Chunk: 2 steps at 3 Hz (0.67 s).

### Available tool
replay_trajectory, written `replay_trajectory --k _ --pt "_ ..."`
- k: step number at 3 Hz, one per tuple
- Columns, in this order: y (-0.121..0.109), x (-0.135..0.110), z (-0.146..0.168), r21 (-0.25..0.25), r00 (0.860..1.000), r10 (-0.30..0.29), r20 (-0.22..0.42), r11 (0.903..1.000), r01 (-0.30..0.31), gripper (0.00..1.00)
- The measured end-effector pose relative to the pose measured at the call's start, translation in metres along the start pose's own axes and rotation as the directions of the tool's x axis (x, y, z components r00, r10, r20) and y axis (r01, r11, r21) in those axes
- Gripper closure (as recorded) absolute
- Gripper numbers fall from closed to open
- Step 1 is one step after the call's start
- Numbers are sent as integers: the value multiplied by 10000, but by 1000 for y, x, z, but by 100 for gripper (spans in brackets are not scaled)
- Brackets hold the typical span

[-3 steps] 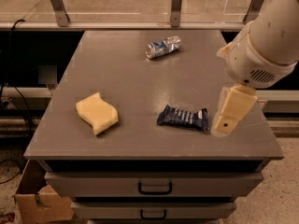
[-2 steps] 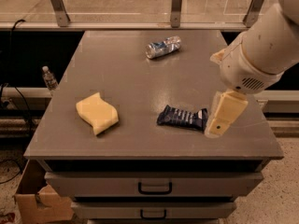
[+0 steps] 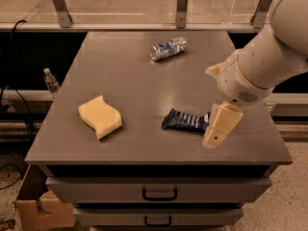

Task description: Move rxbar blueberry near redbull can

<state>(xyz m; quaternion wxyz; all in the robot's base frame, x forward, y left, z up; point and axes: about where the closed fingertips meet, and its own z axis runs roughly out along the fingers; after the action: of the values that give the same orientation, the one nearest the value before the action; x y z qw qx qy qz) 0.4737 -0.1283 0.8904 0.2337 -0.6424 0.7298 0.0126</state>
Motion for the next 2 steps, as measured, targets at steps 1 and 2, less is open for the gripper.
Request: replay_trajectory --k 1,2 --pt "3 -4 19 -476 9996 -153 220 9987 163 0" --pt "5 -4 31 -867 9992 -295 278 9957 318 0"
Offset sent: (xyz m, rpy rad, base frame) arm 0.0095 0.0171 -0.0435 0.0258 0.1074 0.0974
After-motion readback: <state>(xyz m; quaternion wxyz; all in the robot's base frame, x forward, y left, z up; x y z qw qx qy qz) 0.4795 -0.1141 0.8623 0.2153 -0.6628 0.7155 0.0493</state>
